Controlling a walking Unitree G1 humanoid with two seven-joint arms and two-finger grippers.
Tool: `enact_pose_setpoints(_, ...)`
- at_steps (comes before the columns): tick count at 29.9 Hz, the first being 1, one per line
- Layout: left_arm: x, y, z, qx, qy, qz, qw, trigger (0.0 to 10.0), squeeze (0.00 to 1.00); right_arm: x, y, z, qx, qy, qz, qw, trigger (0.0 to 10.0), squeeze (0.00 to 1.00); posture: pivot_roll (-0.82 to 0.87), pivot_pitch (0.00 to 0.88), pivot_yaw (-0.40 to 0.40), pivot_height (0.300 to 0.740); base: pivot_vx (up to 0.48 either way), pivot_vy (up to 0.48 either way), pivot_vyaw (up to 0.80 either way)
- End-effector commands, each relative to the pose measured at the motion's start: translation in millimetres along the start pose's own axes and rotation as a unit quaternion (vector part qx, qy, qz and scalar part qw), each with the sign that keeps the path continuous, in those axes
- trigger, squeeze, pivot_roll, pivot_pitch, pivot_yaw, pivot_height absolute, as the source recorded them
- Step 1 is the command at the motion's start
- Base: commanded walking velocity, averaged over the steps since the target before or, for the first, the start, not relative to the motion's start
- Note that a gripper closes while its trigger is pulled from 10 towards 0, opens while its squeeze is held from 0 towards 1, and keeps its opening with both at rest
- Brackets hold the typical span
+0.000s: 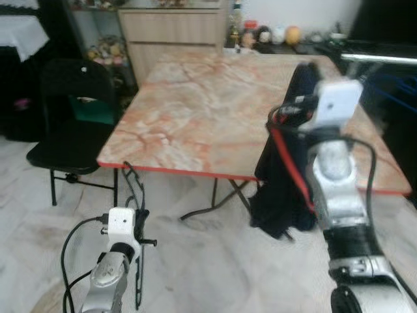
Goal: Hang hanger
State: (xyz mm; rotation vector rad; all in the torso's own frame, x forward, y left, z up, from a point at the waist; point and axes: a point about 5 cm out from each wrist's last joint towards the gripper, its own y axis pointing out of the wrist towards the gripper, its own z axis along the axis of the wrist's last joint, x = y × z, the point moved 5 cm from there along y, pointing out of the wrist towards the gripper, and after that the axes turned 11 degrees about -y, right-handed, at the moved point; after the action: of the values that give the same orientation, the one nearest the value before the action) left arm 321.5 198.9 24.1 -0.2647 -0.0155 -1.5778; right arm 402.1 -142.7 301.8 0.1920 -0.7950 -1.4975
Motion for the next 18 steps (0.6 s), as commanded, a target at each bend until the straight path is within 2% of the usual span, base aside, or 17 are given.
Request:
enact_pose_setpoints(1,9.4,8.7,14,0.021,0.005,-0.016,1.0,10.0,0.0,16.1,7.4,7,0.013,0.0,-0.019,1.0,10.0,0.0,0.03,0.0,0.025,0.74,0.48,0.0,0.0)
enact_pose_setpoints(3,6.3,7.5,11,0.016,0.008,-0.011,1.0,10.0,0.0,25.9,24.1,22,0.037,-0.01,-0.027,0.999,10.0,0.0,0.02,0.0,0.024,0.74,0.48,0.0,0.0)
enact_pose_setpoints(4,6.3,7.5,11,0.016,0.008,-0.011,1.0,10.0,0.0,25.9,24.1,22,0.037,-0.01,-0.027,0.999,10.0,0.0,0.02,0.0,0.024,0.74,0.48,0.0,0.0)
enact_pose_setpoints(6,-2.6,1.8,-1,-0.012,0.016,0.001,1.0,10.0,0.0,33.1,33.3,31,0.049,-0.02,-0.033,0.998,10.0,0.0,0.02,0.0,0.023,0.74,0.48,0.0,0.0)
enact_pose_setpoints(8,-20.0,-14.3,-39,-0.099,0.055,0.014,0.993,10.0,0.0,39.5,40.4,40,0.061,-0.024,-0.039,0.997,10.0,0.0,0.01,0.0,0.028,0.74,0.287,0.0,0.0)
enact_pose_setpoints(9,-35.3,-30.9,-67,-0.171,0.098,0.025,0.98,10.0,0.0,42.8,44.2,44,0.067,-0.029,-0.042,0.996,10.0,0.0,0.0,0.0,0.028,0.74,0.0,0.0,0.0)
enact_pose_setpoints(10,-43.7,-40.4,-75,-0.186,0.112,0.029,0.976,10.0,0.0,44.7,45.5,46,0.07,-0.031,-0.043,0.996,10.0,0.0,0.0,0.0,0.027,0.74,0.0,0.0,0.0)
enact_pose_setpoints(12,-81.8,-70.8,-92,-0.238,0.16,0.08,0.955,10.0,0.0,49.1,47.3,49,0.074,-0.032,-0.048,0.996,10.0,0.0,0.0,0.0,0.023,0.74,0.0,0.0,0.0)
enact_pose_setpoints(13,-97.0,-76.5,-82,-0.205,0.133,0.121,0.962,10.0,0.0,49.5,47.1,48,0.076,-0.033,-0.048,0.995,10.0,0.0,0.01,0.0,0.018,0.74,0.0,0.0,0.0)
enact_pose_setpoints(14,-97.0,-76.5,-82,-0.205,0.133,0.121,0.962,10.0,0.0,49.5,47.1,48,0.076,-0.033,-0.048,0.995,10.0,0.0,0.01,0.0,0.018,0.74,0.0,0.0,0.0)
enact_pose_setpoints(15,-109.5,-80.7,-71,-0.171,0.11,0.161,0.966,10.0,0.0,48.6,46.2,46,0.074,-0.031,-0.046,0.996,10.0,0.0,0.01,0.0,0.018,0.74,0.0,0.0,0.0)
enact_pose_setpoints(17,-126.2,-87.4,-57,-0.128,0.086,0.22,0.963,10.0,0.0,44.9,43.9,42,0.069,-0.035,-0.042,0.996,10.0,0.0,0.02,0.0,0.017,0.74,0.0,0.0,0.0)
enact_pose_setpoints(18,-126.2,-87.4,-57,-0.128,0.086,0.22,0.963,10.0,0.0,44.9,43.9,42,0.069,-0.035,-0.042,0.996,10.0,0.0,0.02,0.0,0.017,0.74,0.0,0.0,0.0)
